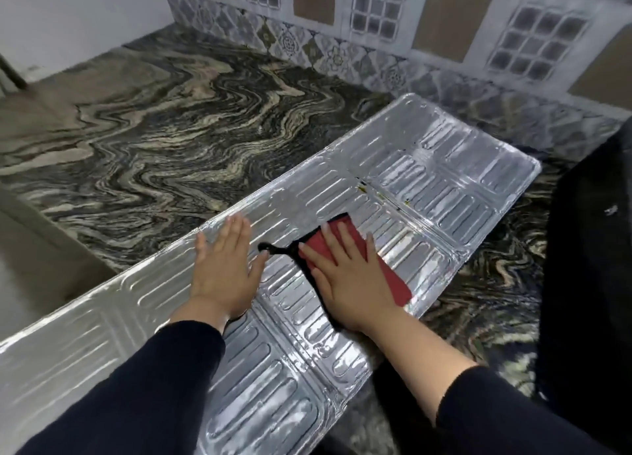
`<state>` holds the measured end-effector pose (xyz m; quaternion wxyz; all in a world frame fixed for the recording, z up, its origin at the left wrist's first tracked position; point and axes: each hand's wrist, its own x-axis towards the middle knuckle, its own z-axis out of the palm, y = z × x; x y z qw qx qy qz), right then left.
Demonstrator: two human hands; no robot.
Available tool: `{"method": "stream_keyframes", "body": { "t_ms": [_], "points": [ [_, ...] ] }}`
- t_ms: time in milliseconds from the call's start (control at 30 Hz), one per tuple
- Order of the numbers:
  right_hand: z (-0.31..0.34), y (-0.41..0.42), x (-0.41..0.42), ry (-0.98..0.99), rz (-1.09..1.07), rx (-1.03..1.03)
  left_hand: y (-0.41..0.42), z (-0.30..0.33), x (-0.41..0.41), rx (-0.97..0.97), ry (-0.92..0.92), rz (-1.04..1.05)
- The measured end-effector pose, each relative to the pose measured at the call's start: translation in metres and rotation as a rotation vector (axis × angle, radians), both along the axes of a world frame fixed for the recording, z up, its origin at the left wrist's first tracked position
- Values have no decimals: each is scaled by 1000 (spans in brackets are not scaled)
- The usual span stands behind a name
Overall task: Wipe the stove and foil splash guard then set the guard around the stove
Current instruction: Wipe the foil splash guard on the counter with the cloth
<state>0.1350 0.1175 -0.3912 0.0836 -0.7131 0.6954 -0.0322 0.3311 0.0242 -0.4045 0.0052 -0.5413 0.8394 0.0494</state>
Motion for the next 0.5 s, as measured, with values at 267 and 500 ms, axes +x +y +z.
{"method": "stream_keyframes", "body": {
  "t_ms": [267,500],
  "points": [
    [-4,-74,-9,-51,109,-39,1,-1,5,-30,24,6],
    [-3,-126,-109,38,-254,32,0,-3,6,-48,-19,15]
  ]
}}
